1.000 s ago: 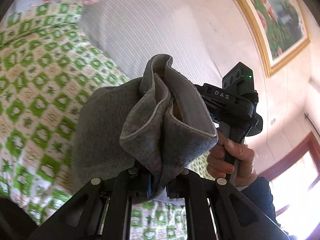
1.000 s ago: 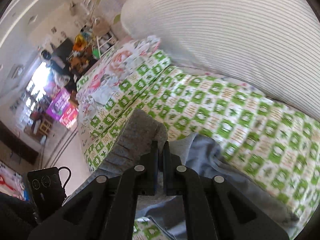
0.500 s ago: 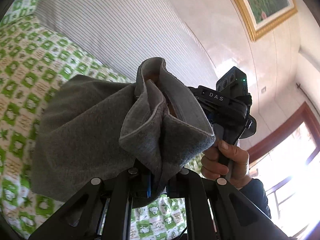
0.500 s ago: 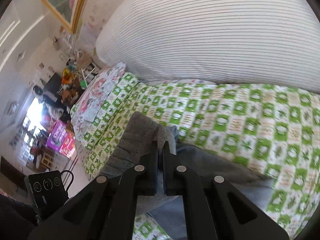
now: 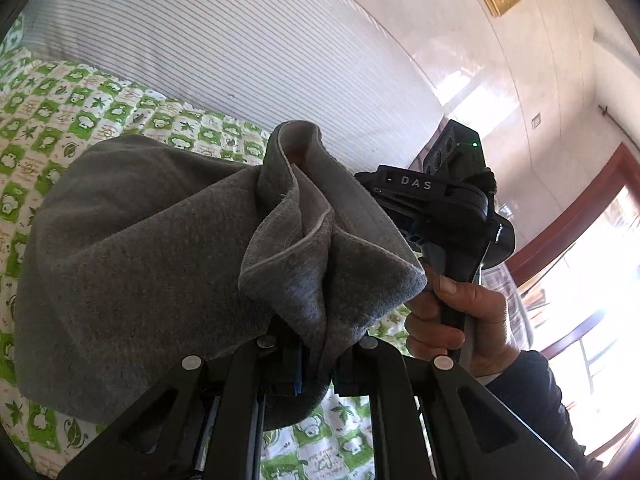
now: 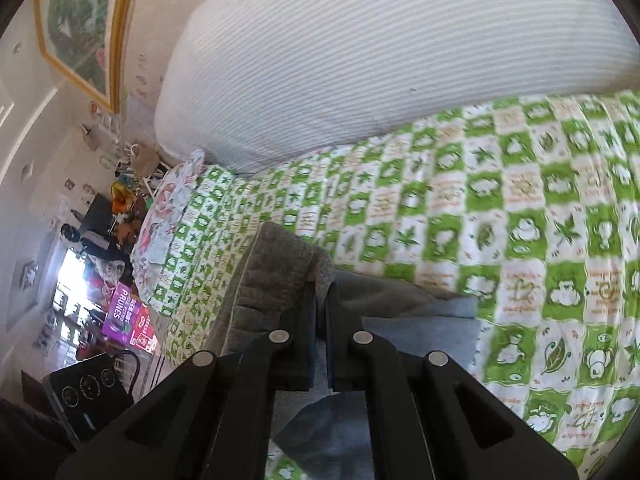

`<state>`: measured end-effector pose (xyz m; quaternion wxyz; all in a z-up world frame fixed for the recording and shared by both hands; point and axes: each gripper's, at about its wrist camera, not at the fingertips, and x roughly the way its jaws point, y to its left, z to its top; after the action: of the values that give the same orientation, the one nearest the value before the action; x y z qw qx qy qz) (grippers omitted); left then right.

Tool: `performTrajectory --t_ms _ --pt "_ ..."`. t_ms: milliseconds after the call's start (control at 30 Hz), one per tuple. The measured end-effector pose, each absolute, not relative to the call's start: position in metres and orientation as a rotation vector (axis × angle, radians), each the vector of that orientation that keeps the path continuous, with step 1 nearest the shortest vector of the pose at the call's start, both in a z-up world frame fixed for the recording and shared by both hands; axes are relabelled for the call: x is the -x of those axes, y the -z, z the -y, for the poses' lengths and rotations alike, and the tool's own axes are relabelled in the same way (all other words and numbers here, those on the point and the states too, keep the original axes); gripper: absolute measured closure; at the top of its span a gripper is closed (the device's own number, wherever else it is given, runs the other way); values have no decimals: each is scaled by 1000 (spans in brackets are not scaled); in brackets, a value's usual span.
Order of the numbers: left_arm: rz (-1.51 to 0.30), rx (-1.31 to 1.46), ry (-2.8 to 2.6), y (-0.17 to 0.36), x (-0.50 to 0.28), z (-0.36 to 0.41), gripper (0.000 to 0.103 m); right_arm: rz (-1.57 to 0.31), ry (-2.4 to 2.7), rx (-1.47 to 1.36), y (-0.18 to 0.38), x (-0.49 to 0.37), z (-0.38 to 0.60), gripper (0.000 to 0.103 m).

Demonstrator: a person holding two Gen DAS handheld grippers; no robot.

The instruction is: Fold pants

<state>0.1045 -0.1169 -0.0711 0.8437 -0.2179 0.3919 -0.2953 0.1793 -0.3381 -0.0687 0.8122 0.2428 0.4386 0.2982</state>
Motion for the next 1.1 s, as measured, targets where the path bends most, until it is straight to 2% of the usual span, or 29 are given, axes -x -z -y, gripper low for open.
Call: performTrajectory --t_ms 267,500,600,667,700,733,767,1100 --pt "-835 340 633 80 -101 147 94 -930 -619 -594 98 -183 361 98" --pt "-872 263 640 89 -93 164 85 -948 -552 -665 117 -167 391 94" --pt "-864 238 630 82 -87 163 79 -924 -517 -668 109 -155 403 93" --pt "-871 231 634 78 -84 163 69 -908 -503 -671 103 -147 408 86" --pt "-869 238 649 76 -82 163 61 -895 -493 -674 100 -141 411 77" --pt "-861 252 667 72 -79 162 40 -880 -485 -673 95 -135 413 64" --pt "-851 261 674 68 -75 161 30 -867 -482 -670 92 -130 413 55" --pt "-796 242 734 37 -54 111 28 -779 -479 -624 52 -73 400 53"
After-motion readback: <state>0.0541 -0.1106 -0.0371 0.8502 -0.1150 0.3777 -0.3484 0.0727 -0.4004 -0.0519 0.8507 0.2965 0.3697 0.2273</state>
